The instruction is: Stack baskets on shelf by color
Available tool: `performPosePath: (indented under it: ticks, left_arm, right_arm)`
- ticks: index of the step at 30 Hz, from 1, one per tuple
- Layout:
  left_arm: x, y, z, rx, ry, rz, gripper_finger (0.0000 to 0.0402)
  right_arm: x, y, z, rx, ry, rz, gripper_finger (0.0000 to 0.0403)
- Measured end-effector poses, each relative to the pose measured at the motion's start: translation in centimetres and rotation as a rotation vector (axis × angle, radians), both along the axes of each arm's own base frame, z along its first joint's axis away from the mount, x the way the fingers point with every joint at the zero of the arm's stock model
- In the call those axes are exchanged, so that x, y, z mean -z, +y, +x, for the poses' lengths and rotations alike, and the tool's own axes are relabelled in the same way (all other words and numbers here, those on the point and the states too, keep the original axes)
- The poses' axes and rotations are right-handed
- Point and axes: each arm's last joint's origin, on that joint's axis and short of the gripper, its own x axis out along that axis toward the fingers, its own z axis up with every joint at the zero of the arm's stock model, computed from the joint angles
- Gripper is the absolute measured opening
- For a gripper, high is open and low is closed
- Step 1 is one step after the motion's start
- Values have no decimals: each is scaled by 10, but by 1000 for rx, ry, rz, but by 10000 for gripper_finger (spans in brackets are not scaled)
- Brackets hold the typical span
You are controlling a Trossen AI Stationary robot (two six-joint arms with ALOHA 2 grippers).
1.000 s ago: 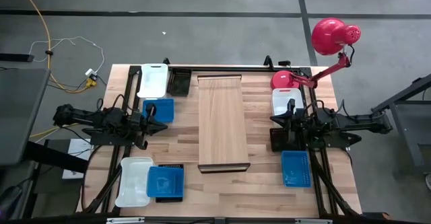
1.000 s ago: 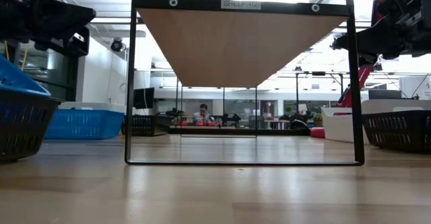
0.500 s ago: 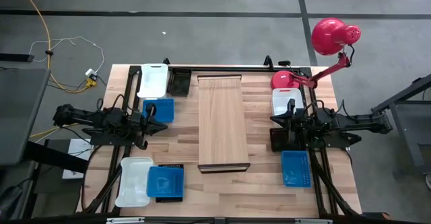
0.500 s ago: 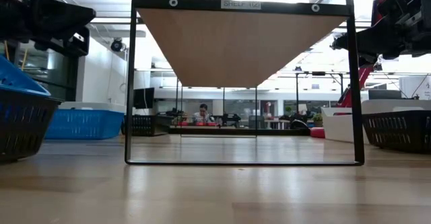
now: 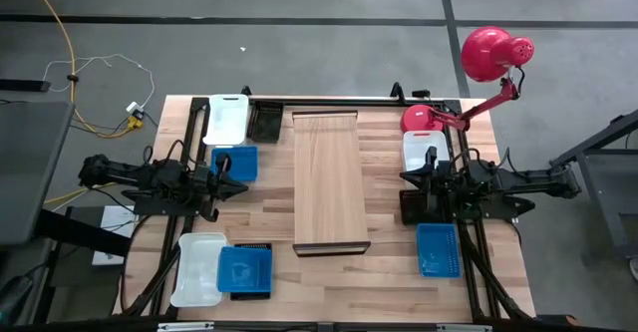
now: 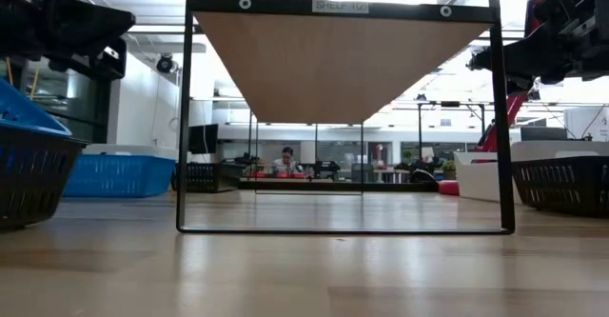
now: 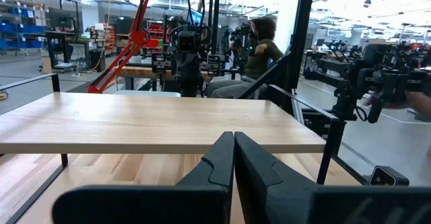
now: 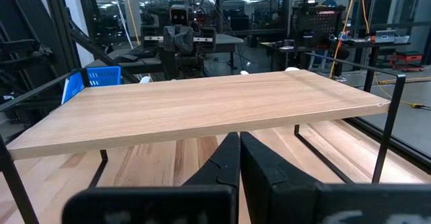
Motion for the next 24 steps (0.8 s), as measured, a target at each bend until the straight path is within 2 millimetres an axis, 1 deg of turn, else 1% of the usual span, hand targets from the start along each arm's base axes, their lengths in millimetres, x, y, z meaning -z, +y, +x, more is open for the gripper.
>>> performPosePath:
  ticks: [5,7,10,12,15,17,18,21,24]
  left_arm:
    - [0,0,0,0,0,0,1]
    - [0,0,0,0,0,0,1]
    - [0,0,0,0,0,0,1]
    - [0,0,0,0,0,0,1]
    - [0,0,0,0,0,0,1]
    - [0,0,0,0,0,0,1]
    - [0,0,0,0,0,0,1]
    - [0,0,0,0,0,0,1]
    - [0,0,0,0,0,0,1]
  right_arm:
    - [0,0,0,0,-5,2,0]
    - [-5,0,0,2,-50,4,0]
    - [-22,-1,-3,8,-242,82,0]
    - [-35,1,-5,-53,-366,107,0]
    - [-54,4,-3,-141,-347,103,3]
    - [-72,5,2,-117,-278,118,12]
    - [-78,6,7,-92,-207,119,20]
    - [-93,9,21,-9,73,114,58]
    - [-104,11,31,58,383,178,106]
